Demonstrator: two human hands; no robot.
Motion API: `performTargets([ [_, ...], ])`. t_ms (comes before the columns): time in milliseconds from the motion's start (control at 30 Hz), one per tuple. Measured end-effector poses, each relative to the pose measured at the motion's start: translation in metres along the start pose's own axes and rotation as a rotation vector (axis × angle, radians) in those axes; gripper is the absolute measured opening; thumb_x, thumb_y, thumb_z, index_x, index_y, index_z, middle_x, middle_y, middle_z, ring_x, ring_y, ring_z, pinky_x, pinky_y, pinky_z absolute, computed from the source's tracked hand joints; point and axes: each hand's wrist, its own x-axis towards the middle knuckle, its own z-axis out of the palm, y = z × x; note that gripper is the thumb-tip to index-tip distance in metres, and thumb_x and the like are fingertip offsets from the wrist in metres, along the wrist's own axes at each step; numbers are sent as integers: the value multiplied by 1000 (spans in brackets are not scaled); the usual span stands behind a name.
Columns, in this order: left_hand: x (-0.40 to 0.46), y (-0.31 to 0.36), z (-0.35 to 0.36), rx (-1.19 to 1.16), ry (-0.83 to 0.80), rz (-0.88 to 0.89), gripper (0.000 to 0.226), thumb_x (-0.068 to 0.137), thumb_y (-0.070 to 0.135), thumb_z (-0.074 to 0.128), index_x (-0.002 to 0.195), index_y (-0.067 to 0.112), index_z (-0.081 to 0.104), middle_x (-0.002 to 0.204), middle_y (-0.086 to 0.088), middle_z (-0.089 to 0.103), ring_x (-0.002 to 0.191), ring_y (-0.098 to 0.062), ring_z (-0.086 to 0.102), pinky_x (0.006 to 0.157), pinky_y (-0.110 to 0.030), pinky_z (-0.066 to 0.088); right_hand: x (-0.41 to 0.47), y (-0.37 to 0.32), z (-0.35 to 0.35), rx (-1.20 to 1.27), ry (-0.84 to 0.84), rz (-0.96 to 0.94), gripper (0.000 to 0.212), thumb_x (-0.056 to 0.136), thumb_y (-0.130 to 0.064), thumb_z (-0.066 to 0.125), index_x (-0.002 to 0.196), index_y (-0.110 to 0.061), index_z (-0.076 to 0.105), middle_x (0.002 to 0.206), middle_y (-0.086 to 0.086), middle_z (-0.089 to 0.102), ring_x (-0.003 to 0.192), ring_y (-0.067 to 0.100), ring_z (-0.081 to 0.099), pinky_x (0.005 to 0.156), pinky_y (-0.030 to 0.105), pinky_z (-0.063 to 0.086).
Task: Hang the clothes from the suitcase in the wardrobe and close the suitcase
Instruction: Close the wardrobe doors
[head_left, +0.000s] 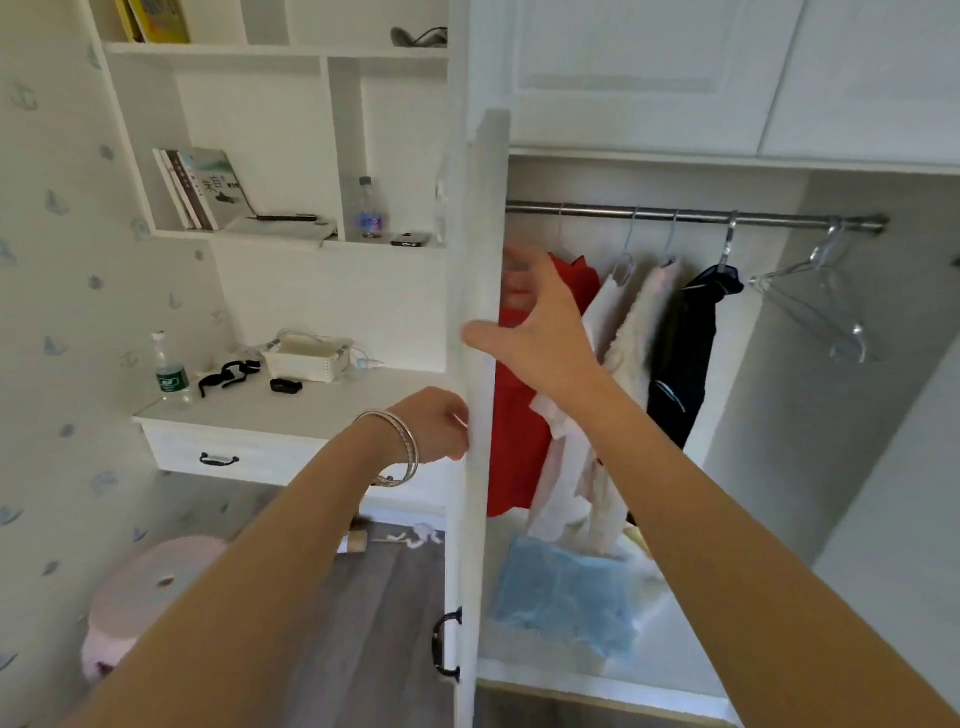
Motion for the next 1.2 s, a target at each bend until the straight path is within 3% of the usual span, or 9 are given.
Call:
performTargets([
  [100,17,23,20,-41,-13,54,31,72,12,62,100,-2,64,99,-17,70,96,-33,66,79,-34,52,0,17,-41,122,-33,40,65,71,3,73,126,-17,46,105,-5,61,94,9,62,83,21,55],
  [200,38,44,42,-83,-20,100,23,80,13,65,101,8,57,92,-8,68,86,-26,63,88,-35,51,-2,35,-80,172,-38,92,52,78,5,67,123,-15,50,108,4,64,94,12,65,81,21,55],
  [367,73,82,76,13,14,223,43,82,21,64,123,15,51,121,-2,62,103,-20,58,92,-25,42,0,69,-138,30,70,123,18,86,-10,64,92,-27,65,92,-4,70,88,14,67,78,20,56],
  [433,86,98,87,25,35,273,48,84,22,61,130,18,47,130,0,56,108,-19,56,93,-22,39,5,82,-159,-65,128,129,13,88,-18,63,78,-26,65,78,-2,68,70,8,63,66,13,51],
  [533,108,122,103,37,60,342,54,87,20,57,137,19,39,142,1,45,127,-20,46,104,-24,34,20,111,-187,-167,215,144,32,89,-23,62,59,-22,53,53,-10,47,43,-1,43,47,8,34],
  [633,137,146,119,70,109,390,55,88,19,55,139,20,36,147,0,37,135,-19,37,111,-24,27,44,135,-210,-272,269,167,15,89,-24,61,77,-15,62,59,-10,49,49,2,45,47,5,35],
  [733,171,166,130,75,221,388,47,86,18,55,131,18,42,138,-3,41,127,-22,41,107,-28,34,70,160,-228,-317,285,166,14,87,-25,63,94,-13,66,70,-7,59,61,6,53,58,9,40],
  [1000,246,203,139,112,297,313,24,82,20,56,99,19,39,115,-4,48,96,-20,38,84,-23,34,120,204,-255,-342,288,169,23,89,-29,60,106,-13,65,85,-4,65,80,14,61,76,27,49],
  [1200,284,210,141,134,266,292,25,83,18,56,94,20,34,101,4,37,96,-19,36,83,-23,34,155,233,-265,-323,250,202,28,92,-29,55,114,-13,63,96,0,66,92,19,61,84,35,51],
])
